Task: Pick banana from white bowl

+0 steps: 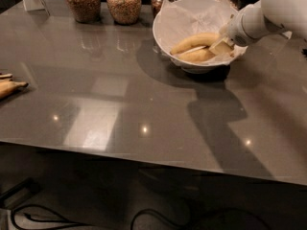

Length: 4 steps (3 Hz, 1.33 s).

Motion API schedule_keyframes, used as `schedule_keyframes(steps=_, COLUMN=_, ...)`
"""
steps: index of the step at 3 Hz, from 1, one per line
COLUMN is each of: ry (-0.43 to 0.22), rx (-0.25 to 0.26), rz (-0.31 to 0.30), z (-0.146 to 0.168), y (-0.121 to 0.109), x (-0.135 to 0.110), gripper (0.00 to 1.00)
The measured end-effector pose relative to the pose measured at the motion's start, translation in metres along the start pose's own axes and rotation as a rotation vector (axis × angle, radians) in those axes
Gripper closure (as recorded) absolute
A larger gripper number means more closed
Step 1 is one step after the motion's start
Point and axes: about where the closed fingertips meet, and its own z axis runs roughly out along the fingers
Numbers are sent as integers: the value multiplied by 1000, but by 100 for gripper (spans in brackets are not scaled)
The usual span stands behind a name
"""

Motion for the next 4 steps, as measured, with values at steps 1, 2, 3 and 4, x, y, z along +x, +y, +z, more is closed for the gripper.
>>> schedule_keyframes(steps=1, ry=-10, rx=-3, rz=-3, z=2, y=3, x=-6, gripper=68)
schedule_keyframes(steps=2, ry=-20, rx=-4, rz=-17, z=-5, y=4, x=-17, gripper=91)
schedule_keyframes(steps=3, ry=-33, rx=6, rz=-20, z=-26, y=-1, x=-29, gripper=100)
schedule_keyframes(steps=4, ry=-73, rx=34, rz=0, z=-58, y=-11, x=-40, gripper=100)
